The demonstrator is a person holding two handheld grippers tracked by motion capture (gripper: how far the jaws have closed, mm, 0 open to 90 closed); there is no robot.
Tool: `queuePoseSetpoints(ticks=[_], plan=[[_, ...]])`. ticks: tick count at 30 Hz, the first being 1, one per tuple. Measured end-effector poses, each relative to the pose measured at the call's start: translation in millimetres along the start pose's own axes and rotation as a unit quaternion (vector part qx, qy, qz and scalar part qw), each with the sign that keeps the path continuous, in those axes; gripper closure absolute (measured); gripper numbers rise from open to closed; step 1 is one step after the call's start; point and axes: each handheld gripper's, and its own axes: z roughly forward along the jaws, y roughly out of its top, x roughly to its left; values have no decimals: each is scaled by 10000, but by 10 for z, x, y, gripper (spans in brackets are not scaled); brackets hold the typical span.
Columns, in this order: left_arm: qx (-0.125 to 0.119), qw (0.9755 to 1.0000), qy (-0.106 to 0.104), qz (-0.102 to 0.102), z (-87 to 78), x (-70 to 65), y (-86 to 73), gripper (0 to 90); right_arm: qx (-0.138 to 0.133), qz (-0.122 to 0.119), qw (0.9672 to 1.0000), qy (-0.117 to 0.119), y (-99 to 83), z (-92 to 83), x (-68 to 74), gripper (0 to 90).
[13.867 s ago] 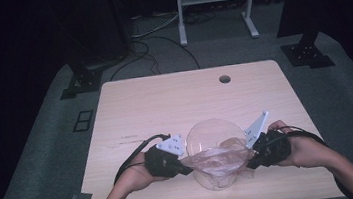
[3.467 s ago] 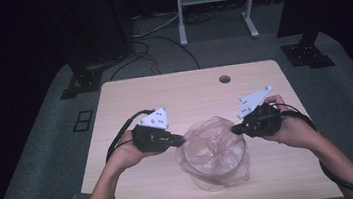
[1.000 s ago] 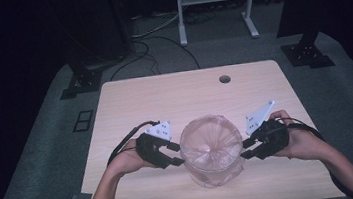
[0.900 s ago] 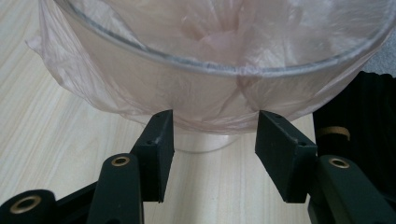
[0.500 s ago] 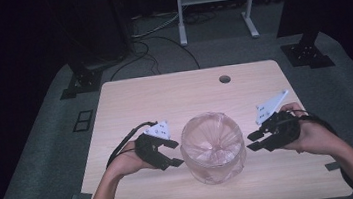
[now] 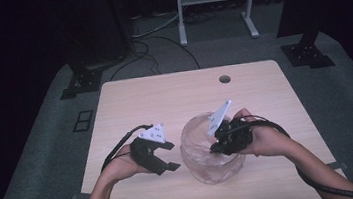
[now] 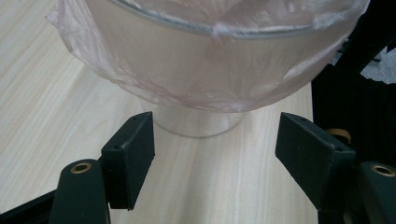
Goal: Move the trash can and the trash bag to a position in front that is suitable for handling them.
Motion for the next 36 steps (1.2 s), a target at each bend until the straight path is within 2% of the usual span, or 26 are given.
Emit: queuePoseSetpoints(ticks=[2,4,6,8,11,15,18,21,23,25,28,29,30,32,36], plan=[[-72,10000,2,-43,-3,1,-8,271,189,-166,9995,179,13,44,88,827],[-103,9999,17,-72,-9,12,-5,262,262,-202,9989,338,24,50,128,801],[-174,9998,20,-73,-15,5,1,259,298,-178,9988,334,38,30,105,763],[-219,9997,-7,-66,-25,-3,2,257,253,-61,9992,309,51,-7,2,758],[-229,9997,18,-103,-46,8,-5,248,357,58,9993,121,96,4,-186,744],[-232,9997,37,-101,-91,27,-27,238,783,162,9967,-101,213,184,-458,744],[-262,9996,42,-124,-130,26,-57,238,868,194,9959,-169,296,295,-602,742],[-255,9996,31,-149,-150,40,-77,238,881,228,9956,-208,353,360,-683,735],[-239,9996,55,-165,-158,47,-81,227,785,257,9964,-171,362,385,-723,707],[-242,9996,62,-144,-170,53,-84,221,639,262,9975,-135,348,335,-693,670],[-269,9994,98,-172,-177,65,-72,198,238,277,9993,-23,275,168,-628,583],[-263,9995,97,-168,-177,70,-59,195,16,316,9995,-11,227,76,-595,549],[-253,9995,90,-167,-176,71,-51,193,-226,319,9992,31,168,-13,-568,523],[-219,9996,98,-171,-174,73,-27,191,-468,393,9981,106,81,-126,-555,492],[-291,9991,188,-224,-197,87,14,176,-785,558,9953,45,-118,-335,-563,433]])
